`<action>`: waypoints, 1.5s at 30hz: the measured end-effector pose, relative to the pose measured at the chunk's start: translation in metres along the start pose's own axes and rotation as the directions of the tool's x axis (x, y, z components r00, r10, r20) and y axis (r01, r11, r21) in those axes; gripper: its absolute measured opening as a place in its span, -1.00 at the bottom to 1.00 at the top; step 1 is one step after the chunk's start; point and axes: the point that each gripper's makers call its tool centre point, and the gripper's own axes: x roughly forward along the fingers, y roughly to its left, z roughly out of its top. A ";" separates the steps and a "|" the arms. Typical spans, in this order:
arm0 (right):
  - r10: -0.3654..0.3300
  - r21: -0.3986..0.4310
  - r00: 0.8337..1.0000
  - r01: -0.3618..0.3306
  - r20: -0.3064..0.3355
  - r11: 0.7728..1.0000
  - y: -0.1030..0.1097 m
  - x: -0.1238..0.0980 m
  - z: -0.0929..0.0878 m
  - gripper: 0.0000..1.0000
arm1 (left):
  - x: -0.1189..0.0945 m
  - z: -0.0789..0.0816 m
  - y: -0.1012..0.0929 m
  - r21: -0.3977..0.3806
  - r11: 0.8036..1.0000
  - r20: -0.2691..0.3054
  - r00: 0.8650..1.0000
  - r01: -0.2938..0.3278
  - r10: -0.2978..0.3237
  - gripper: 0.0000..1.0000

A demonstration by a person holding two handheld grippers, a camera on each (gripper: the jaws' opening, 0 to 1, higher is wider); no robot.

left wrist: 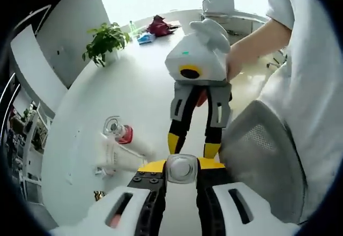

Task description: Arrange the skincare products in the storage area until every visible bottle or jar stands upright without overlapping.

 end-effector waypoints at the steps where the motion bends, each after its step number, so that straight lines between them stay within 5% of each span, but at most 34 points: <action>1: -0.002 0.007 1.000 0.002 -0.003 1.000 -0.001 0.000 -0.002 -0.33 | 0.005 -0.001 0.004 0.002 1.000 -0.006 1.000 -0.007 0.007 -0.50; 17: -0.010 0.137 1.000 0.012 -0.013 0.990 -0.007 -0.008 -0.034 -0.12 | 0.060 -0.018 0.046 -0.061 0.998 -0.065 0.998 -0.022 0.018 -0.50; 23: -0.021 0.167 1.000 0.022 -0.008 0.986 -0.013 -0.011 -0.039 -0.10 | 0.066 -0.023 0.051 -0.105 0.994 -0.080 0.996 -0.041 0.033 -0.50; 45: -0.086 0.200 0.994 0.097 -0.064 0.975 -0.025 -0.016 -0.060 0.52 | 0.081 -0.030 0.055 -0.138 0.990 -0.108 0.994 -0.029 0.014 -0.49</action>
